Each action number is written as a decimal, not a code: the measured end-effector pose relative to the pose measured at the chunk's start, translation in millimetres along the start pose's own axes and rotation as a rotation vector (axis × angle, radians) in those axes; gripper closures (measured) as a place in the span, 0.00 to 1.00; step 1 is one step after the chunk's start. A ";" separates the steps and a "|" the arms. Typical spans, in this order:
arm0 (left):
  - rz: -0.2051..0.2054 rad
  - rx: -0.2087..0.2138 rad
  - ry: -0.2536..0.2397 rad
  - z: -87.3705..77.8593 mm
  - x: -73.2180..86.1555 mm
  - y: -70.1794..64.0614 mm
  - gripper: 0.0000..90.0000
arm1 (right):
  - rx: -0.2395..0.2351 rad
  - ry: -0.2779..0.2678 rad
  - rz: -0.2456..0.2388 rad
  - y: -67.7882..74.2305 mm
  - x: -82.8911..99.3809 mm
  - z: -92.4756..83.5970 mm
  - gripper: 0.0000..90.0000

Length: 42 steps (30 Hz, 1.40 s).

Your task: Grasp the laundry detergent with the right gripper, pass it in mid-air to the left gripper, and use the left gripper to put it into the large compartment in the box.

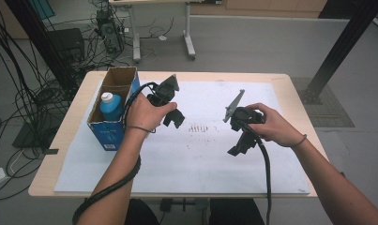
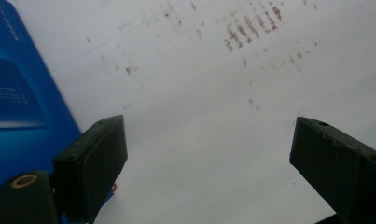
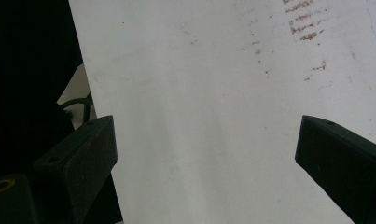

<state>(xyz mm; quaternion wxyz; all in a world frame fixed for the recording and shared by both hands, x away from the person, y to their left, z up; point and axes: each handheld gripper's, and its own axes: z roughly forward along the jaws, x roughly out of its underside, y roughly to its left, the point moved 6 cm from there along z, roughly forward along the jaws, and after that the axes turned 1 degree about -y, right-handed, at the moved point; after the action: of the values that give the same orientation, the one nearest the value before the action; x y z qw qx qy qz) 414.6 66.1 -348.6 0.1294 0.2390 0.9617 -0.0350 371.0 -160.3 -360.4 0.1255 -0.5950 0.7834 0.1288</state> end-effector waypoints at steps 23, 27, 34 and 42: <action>-0.027 0.001 0.012 74.0 30.7 9.0 0.16 | 0.000 -0.007 0.011 -0.3 3.4 -0.3 0.06; -0.022 -0.004 0.005 80.6 33.8 8.8 0.16 | 0.004 -0.007 0.012 -0.4 3.7 -0.9 0.06; -0.025 -0.004 0.001 89.6 38.0 6.7 0.16 | 0.004 -0.009 0.008 0.8 2.1 -1.9 0.06; -0.039 -0.006 0.006 93.3 41.0 8.6 0.16 | 0.004 -0.010 0.012 0.7 2.2 -1.1 0.06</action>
<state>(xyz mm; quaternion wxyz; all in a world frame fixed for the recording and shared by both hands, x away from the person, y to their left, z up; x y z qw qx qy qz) 405.3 80.2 -449.4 0.1266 0.2201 0.9666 -0.0340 369.7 -162.5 -360.1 0.1299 -0.5892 0.7866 0.1309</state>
